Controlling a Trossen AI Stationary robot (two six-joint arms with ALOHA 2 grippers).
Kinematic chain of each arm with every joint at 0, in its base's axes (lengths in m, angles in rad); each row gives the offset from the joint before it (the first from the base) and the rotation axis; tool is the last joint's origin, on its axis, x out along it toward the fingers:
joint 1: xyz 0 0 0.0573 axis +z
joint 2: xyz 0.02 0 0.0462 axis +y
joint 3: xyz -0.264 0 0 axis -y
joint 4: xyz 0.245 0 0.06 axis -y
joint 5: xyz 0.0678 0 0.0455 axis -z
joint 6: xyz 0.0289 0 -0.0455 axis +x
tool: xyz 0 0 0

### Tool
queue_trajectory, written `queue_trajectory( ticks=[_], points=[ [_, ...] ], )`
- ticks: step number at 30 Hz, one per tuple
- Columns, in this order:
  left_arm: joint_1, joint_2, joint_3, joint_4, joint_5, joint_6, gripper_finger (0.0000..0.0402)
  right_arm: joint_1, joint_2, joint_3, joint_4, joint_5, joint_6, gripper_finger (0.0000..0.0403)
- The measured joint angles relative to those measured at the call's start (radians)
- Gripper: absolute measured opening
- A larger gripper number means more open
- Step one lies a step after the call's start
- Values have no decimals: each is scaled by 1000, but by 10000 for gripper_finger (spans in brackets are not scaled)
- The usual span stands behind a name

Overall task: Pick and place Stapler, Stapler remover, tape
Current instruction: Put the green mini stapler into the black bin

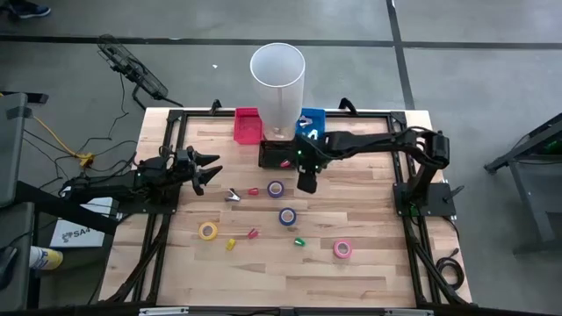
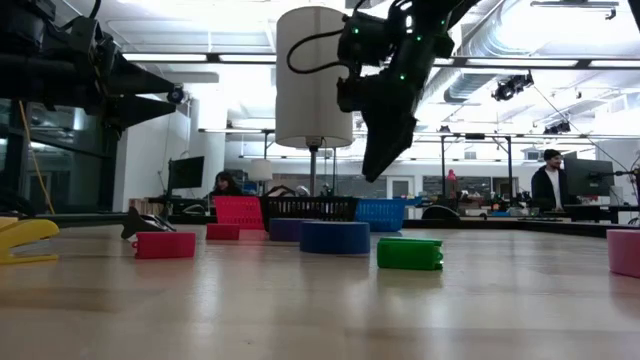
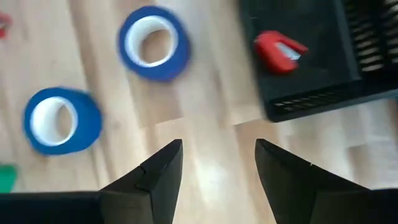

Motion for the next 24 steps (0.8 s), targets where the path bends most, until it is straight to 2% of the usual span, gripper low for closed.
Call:
queue_trajectory(
  ticks=[7,24],
  points=[
    [0,0,0,0,0,0,225,108,0,0,-11,-22,5,193],
    [0,0,0,0,0,0,225,414,0,0,-20,-1,168,193]
  ],
)
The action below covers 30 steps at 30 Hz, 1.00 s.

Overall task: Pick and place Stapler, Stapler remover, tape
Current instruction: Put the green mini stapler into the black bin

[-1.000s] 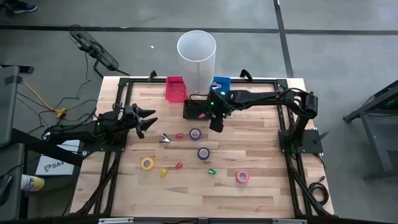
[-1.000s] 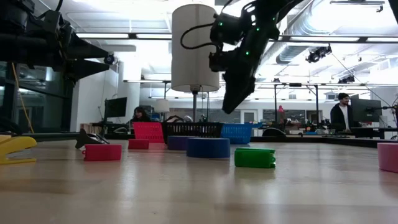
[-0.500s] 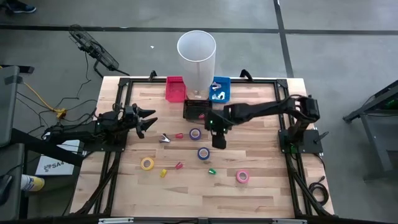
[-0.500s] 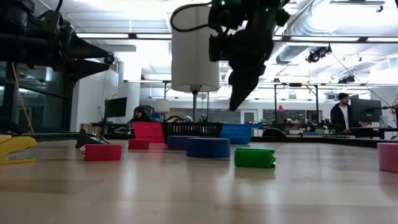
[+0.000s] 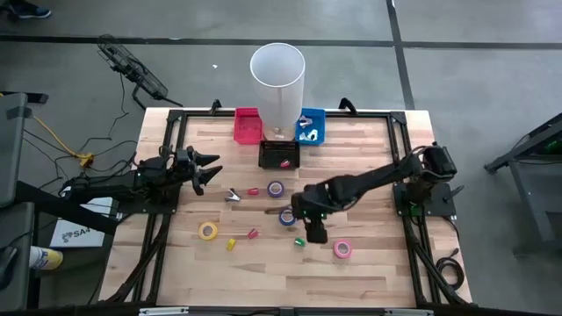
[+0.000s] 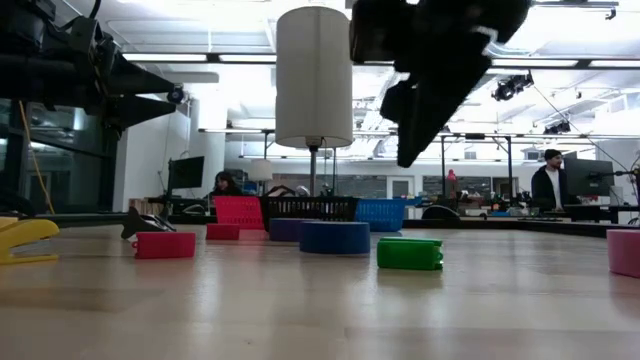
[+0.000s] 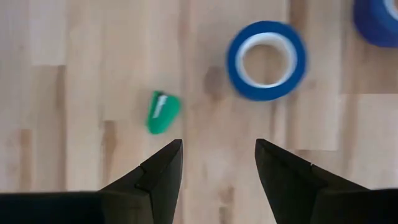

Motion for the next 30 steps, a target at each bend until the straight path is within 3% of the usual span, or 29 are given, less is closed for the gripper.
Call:
queue_trajectory(
  ticks=[15,24,30],
  points=[
    [0,0,0,0,0,0,225,187,43,-2,69,134,253,193],
    [0,0,0,0,0,0,225,224,121,-2,131,259,342,193],
    [0,0,0,0,0,0,225,226,151,-1,163,253,371,194]
  ],
)
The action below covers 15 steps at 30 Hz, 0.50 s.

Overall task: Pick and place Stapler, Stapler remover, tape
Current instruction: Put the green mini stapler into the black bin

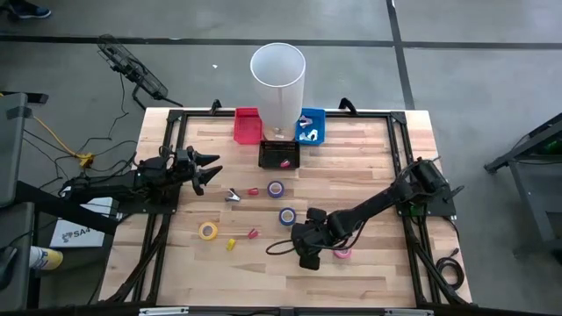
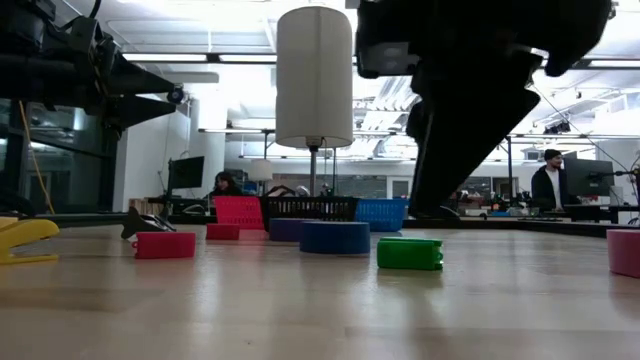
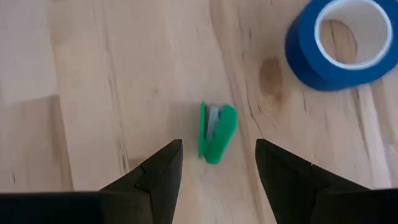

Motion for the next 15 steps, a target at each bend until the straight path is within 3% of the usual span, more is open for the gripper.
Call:
queue_trajectory(
  ticks=[15],
  points=[
    [0,0,0,0,0,0,225,1,49,2,50,-13,3,195]
  ],
)
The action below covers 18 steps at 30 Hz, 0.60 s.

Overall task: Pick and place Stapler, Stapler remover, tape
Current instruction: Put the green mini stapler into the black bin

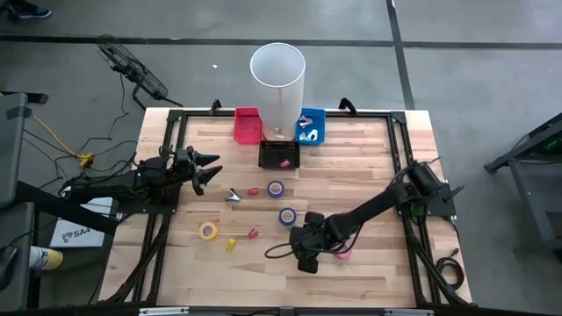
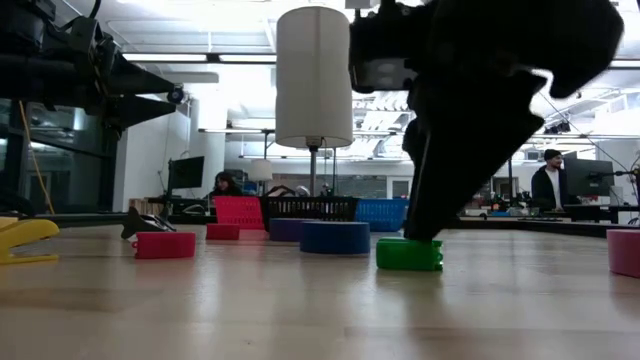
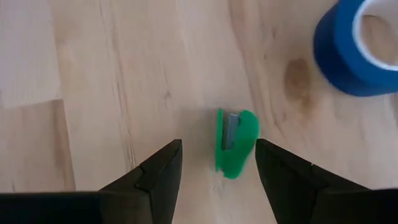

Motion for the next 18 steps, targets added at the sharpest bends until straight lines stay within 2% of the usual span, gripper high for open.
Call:
queue_trajectory(
  ticks=[7,12,18],
  points=[
    [0,0,0,0,0,0,225,-1,30,0,42,-13,-15,195],
    [0,0,0,0,0,0,225,-1,30,0,34,15,-34,190],
    [0,0,0,0,0,0,225,-1,30,0,23,14,-92,151]
  ],
)
